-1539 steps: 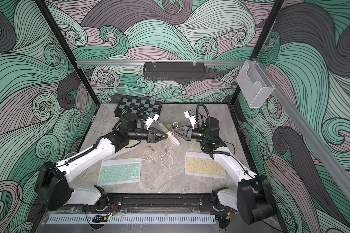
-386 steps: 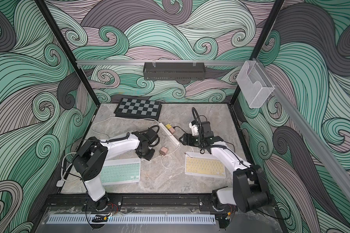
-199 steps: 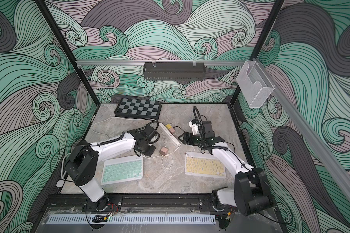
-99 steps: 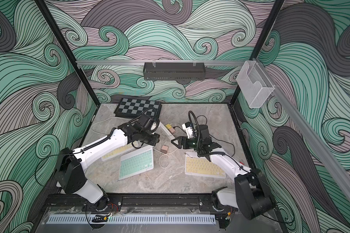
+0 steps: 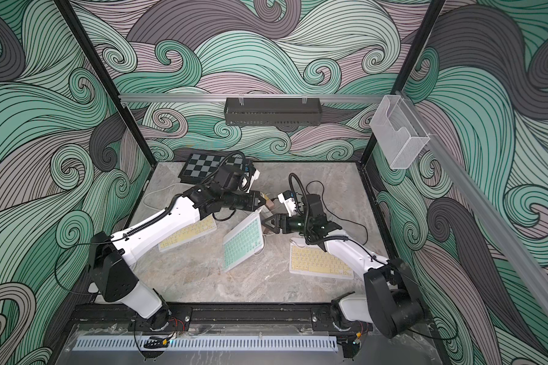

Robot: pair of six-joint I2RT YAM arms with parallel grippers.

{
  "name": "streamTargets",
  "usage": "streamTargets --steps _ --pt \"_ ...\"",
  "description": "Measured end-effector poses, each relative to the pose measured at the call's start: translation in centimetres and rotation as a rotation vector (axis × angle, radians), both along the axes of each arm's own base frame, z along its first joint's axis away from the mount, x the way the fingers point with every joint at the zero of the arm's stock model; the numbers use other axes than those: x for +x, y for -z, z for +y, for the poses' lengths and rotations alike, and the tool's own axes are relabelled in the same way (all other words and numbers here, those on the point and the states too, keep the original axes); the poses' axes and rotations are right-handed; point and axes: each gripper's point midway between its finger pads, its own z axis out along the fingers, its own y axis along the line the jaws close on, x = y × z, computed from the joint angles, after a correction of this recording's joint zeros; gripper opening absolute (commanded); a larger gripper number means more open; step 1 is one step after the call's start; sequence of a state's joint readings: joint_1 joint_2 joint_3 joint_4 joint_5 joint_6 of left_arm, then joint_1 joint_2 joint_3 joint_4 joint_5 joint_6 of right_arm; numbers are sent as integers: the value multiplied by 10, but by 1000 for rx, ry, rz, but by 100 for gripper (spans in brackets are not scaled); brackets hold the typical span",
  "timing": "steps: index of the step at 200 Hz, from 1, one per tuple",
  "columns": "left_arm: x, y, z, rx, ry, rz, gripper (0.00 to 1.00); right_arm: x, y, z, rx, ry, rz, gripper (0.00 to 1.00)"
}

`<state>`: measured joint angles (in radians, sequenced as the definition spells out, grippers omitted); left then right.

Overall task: Unplug the wireless keyboard
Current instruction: Pick up the power cord from the keyboard.

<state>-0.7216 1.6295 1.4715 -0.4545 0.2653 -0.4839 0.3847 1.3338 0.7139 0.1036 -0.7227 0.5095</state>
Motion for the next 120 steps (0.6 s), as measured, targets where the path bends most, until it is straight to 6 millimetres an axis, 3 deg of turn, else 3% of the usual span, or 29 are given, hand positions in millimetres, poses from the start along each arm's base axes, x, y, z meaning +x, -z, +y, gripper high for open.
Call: streamTargets --steps 50,98,120 --pt "4 21 -6 23 3 38 0 7 -15 6 32 0 -18 67" --pt "3 22 -7 20 4 47 0 25 -1 8 32 45 -1 58" --pt "3 24 -10 17 5 57 0 32 -5 8 46 70 -40 54"
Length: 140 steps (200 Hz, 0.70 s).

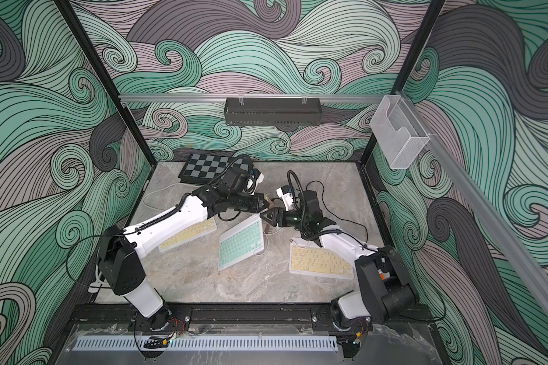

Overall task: Unplug the wireless keyboard
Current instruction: Pick up the power cord from the keyboard, then remove the power cord from the keyboard.

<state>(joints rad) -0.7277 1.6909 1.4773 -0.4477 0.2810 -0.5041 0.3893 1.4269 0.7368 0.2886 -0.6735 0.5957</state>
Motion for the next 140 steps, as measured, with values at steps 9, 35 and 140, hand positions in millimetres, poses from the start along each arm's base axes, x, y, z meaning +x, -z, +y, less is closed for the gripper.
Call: streamTargets --steps 9,35,140 --pt "0 1 -1 0 -2 4 0 3 -4 0 8 9 -24 52" --pt "3 0 -2 -5 -16 9 0 6 -8 2 22 27 -58 42" --pt "13 7 -2 7 -84 44 12 15 -4 13 -16 73 -125 3"
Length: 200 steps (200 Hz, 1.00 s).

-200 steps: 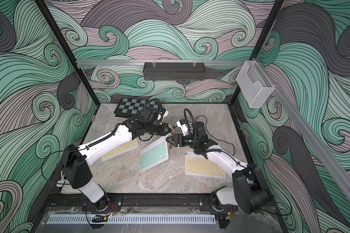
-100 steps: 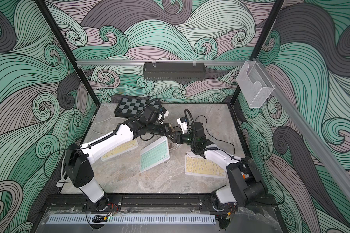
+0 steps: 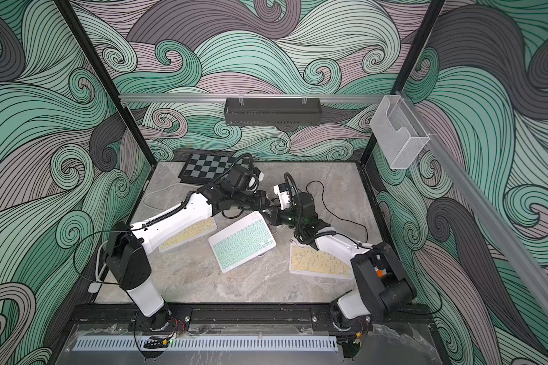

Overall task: Unplug the wireless keyboard
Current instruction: Remove the power cord from the keyboard.

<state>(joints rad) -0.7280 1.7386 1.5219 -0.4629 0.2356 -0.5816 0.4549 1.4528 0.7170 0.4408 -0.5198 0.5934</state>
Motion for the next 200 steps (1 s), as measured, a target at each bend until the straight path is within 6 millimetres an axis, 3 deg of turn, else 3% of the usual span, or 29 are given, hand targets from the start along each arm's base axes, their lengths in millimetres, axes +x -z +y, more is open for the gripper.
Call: streamTargets --steps 18,39,48,71,86,94,115,136,163,200 --pt "1 0 1 0 -14 1 21 1 5 -2 -18 17 14 1" --pt "3 -1 2 0 -30 2 55 1 8 -4 -23 30 31 1" --pt "5 -1 3 0 -35 2 62 2 8 -4 -21 33 37 1" --pt "8 -1 12 13 -44 1 65 1 9 -4 -18 32 52 1" --pt "10 -3 28 28 -44 -13 65 0 9 -5 -12 27 63 1" --pt "7 -5 39 35 -31 -28 70 0 8 -5 -8 22 69 1" --pt "-12 -10 70 66 81 -74 71 -1 4 -5 10 3 86 1" --pt "-36 -13 79 104 254 -126 71 -2 -5 -3 31 -31 84 2" --pt "-54 5 85 162 410 -128 70 -5 -22 4 64 -95 62 2" --pt "-43 41 101 229 478 -33 70 -13 -32 12 94 -177 46 2"
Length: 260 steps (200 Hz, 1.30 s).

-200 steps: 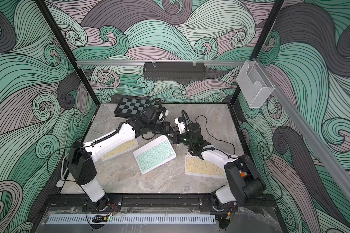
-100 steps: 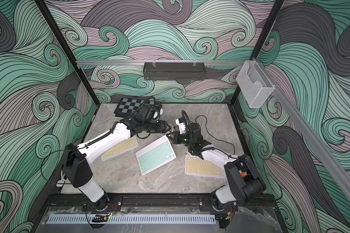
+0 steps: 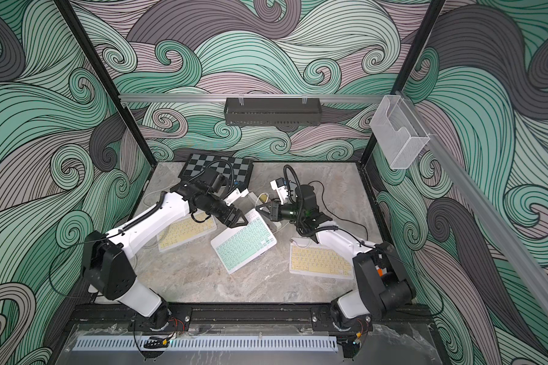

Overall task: Unplug the wireless keyboard
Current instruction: Remove the power cord from the keyboard.

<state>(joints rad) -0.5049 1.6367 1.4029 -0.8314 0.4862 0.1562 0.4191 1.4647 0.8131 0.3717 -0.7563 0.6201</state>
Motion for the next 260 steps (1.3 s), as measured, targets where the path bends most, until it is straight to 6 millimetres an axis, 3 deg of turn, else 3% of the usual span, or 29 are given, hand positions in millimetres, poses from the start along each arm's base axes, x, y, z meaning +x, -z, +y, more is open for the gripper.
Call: streamTargets --steps 35,77,93,107,117,182,213,244,260 --pt "-2 18 4 18 51 50 62 -5 5 3 4 -42 16 1" --pt "-12 10 -10 -105 160 106 66 -8 7 5 8 -66 23 0" --pt "-17 6 -16 -158 195 126 55 -8 8 5 7 -66 24 0" --pt "-19 3 -20 -191 213 132 37 -8 8 5 7 -67 25 1" --pt "-19 2 -21 -201 222 122 32 -8 8 5 8 -71 25 0" --pt "-20 1 -25 -244 237 147 43 -8 11 7 8 -81 36 0" --pt "-20 9 -29 -260 241 183 30 -8 15 7 5 -82 46 0" --pt "-19 15 -32 -275 247 204 29 -8 15 7 5 -81 47 0" --pt "-20 15 -33 -284 250 210 23 -8 15 7 4 -81 48 0"
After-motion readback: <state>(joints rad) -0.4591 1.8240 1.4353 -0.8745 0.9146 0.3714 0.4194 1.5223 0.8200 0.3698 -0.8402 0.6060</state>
